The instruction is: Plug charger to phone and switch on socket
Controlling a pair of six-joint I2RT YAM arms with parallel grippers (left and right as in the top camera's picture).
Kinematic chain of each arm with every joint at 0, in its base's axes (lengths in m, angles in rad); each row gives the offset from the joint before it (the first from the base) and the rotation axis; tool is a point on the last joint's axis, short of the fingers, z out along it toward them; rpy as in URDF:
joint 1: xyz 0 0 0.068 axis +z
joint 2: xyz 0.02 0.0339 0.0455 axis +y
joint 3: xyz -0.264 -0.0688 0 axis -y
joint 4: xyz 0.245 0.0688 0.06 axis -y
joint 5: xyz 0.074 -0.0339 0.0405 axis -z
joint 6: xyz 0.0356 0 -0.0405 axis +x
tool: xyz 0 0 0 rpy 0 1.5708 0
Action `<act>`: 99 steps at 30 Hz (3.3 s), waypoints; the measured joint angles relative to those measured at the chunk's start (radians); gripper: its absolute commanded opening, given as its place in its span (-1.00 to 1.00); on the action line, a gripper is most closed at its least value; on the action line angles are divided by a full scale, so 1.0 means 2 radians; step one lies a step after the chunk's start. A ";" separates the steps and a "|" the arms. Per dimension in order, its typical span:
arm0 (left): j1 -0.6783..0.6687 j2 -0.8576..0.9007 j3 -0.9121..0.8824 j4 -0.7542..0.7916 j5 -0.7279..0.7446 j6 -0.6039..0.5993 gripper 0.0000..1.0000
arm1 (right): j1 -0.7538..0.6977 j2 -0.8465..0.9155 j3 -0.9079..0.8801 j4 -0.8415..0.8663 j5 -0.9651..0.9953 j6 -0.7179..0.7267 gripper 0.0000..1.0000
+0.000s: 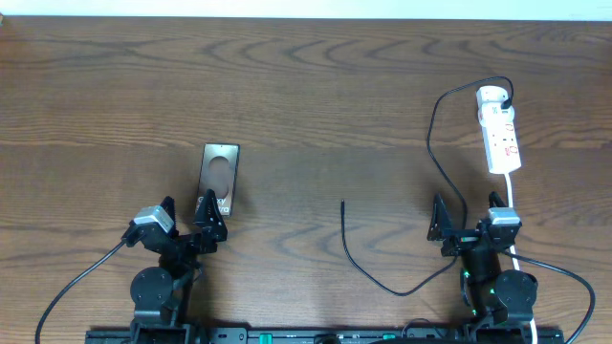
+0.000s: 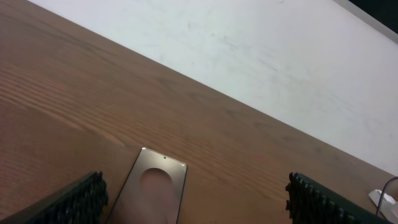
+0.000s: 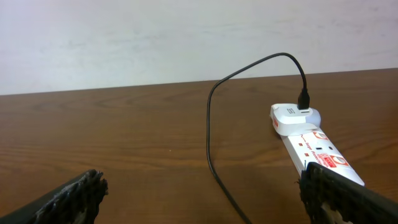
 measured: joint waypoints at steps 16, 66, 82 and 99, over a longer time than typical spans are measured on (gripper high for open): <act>0.000 0.000 0.000 0.000 0.000 0.000 0.83 | 0.000 0.000 0.000 0.000 0.000 0.000 0.99; -0.001 0.590 0.684 -0.358 0.068 0.148 0.83 | 0.002 0.000 0.000 0.000 0.000 0.000 0.99; -0.002 0.926 0.870 -0.528 0.078 0.181 0.83 | 0.003 0.000 0.000 0.000 0.000 0.000 0.99; -0.002 1.024 0.869 -0.564 0.030 0.185 0.82 | 0.003 0.000 0.000 0.000 0.000 0.000 0.99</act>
